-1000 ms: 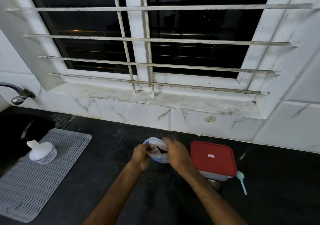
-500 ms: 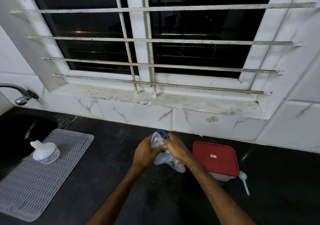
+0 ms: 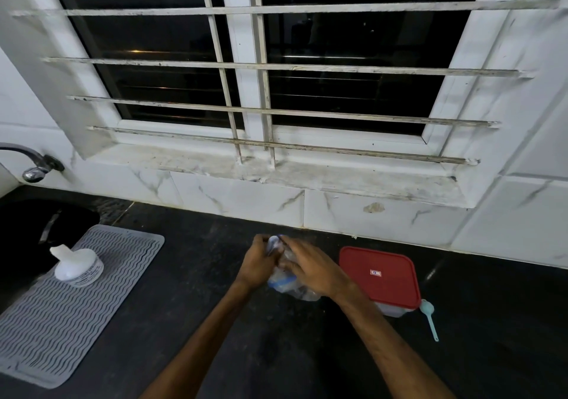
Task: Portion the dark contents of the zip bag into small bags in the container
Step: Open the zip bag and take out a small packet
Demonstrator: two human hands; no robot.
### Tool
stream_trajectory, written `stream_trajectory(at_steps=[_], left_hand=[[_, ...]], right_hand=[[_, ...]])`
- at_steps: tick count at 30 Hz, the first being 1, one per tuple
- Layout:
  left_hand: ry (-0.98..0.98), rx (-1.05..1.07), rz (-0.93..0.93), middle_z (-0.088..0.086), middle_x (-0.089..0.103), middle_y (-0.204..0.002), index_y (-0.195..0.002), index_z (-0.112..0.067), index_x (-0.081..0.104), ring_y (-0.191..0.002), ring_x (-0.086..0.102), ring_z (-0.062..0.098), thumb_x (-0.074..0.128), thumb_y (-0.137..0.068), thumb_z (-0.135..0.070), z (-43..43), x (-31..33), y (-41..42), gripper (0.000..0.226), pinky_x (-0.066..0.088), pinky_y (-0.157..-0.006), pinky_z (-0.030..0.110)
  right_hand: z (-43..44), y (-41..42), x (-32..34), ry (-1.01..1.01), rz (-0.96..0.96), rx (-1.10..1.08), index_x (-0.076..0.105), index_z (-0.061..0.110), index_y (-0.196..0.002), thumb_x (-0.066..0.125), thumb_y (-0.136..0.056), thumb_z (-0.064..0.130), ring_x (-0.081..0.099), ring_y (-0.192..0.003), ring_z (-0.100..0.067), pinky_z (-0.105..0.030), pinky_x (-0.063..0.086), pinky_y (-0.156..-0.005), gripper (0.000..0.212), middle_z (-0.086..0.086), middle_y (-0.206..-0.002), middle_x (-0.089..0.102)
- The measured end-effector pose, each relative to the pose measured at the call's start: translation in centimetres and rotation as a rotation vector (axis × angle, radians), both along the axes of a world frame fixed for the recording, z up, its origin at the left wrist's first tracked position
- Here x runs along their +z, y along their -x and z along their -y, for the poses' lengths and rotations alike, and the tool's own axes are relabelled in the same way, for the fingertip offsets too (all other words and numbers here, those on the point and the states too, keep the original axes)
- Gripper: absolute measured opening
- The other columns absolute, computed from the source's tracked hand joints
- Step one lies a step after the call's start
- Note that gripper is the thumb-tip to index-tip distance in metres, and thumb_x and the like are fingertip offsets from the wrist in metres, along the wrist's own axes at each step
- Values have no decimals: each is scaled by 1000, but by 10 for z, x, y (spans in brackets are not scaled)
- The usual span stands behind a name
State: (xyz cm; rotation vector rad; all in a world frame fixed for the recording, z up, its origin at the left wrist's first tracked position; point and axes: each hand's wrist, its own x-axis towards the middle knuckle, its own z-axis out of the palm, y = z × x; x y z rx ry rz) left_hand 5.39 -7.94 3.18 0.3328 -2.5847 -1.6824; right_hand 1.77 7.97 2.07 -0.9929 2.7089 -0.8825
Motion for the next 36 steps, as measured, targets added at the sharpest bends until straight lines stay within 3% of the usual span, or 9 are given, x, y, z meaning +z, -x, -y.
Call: stream_trajectory(at_steps=[4, 6, 9, 13, 17, 22, 29, 32, 36], left_hand=[[-283, 126, -84, 9, 58, -106, -123, -9, 42, -87, 64, 17, 57, -95, -6, 1, 4, -6, 32, 55, -65, 19], [-476, 212, -57, 14, 61, -107, -124, -8, 43, -86, 67, 22, 64, -92, -15, 2, 3, -7, 39, 58, -64, 23], [-552, 178, -7, 22, 63, -114, -122, -1, 48, -96, 70, 30, 80, -77, -39, 1, 1, -8, 68, 61, -77, 39], [-521, -13, 140, 15, 72, -107, -115, -6, 63, -97, 71, 26, 69, -88, -25, -11, 11, -18, 34, 59, -86, 39], [-735, 211, 143, 21, 71, -96, -111, 7, 64, -83, 70, 27, 56, -96, -8, -6, 9, -10, 23, 60, -69, 32], [-445, 288, -8, 20, 69, -106, -106, -7, 64, -97, 69, 30, 43, -100, -10, -9, -3, -4, 22, 58, -85, 44], [140, 0, -24, -8, 68, -105, -117, -27, 59, -93, 66, 6, 61, -82, -66, 11, -12, -5, 53, 55, -82, 28], [0, -152, 87, 1, 72, -100, -108, -16, 66, -92, 69, 19, 75, -76, -45, 19, -23, -3, 44, 58, -85, 34], [-24, -199, 127, 8, 66, -100, -108, -4, 62, -97, 65, 24, 69, -75, -8, 22, -25, 2, 34, 53, -77, 21]], right_hand=[[0, 4, 1, 89, 74, -25, 59, 13, -103, 53, -97, 24, 51, -89, -9, -27, 39, -79, 14, 1, -97, 57], [4, 4, 6, 204, 115, -106, 58, 12, -82, 50, -99, 19, 53, -74, -14, -31, 41, -71, 19, -1, -79, 57], [9, 2, 12, 310, 96, -315, 60, 6, -84, 44, -102, 20, 58, -72, -18, -34, 45, -72, 27, -4, -77, 61], [10, -3, 8, 420, 109, -454, 61, 5, -86, 44, -102, 24, 63, -75, -21, -38, 50, -74, 30, -10, -82, 67], [7, -9, 8, 233, 225, -291, 53, 15, -91, 44, -92, 60, 63, -79, -17, -34, 50, -72, 46, -2, -87, 65], [14, -9, 21, 31, 55, -186, 48, 21, -85, 45, -94, 55, 55, -72, -13, -27, 34, -63, 35, 4, -82, 59], [11, 5, 18, 184, 117, -350, 57, 22, -71, 55, -94, 41, 56, -66, -12, -32, 45, -65, 30, 7, -70, 60], [16, 11, 15, 323, 132, -360, 65, 11, -78, 63, -89, 16, 60, -69, -12, -30, 49, -66, 13, 2, -72, 64], [20, 7, 6, 297, 111, -376, 65, 9, -90, 59, -87, 6, 58, -79, -12, -25, 45, -70, 8, -2, -84, 65]])
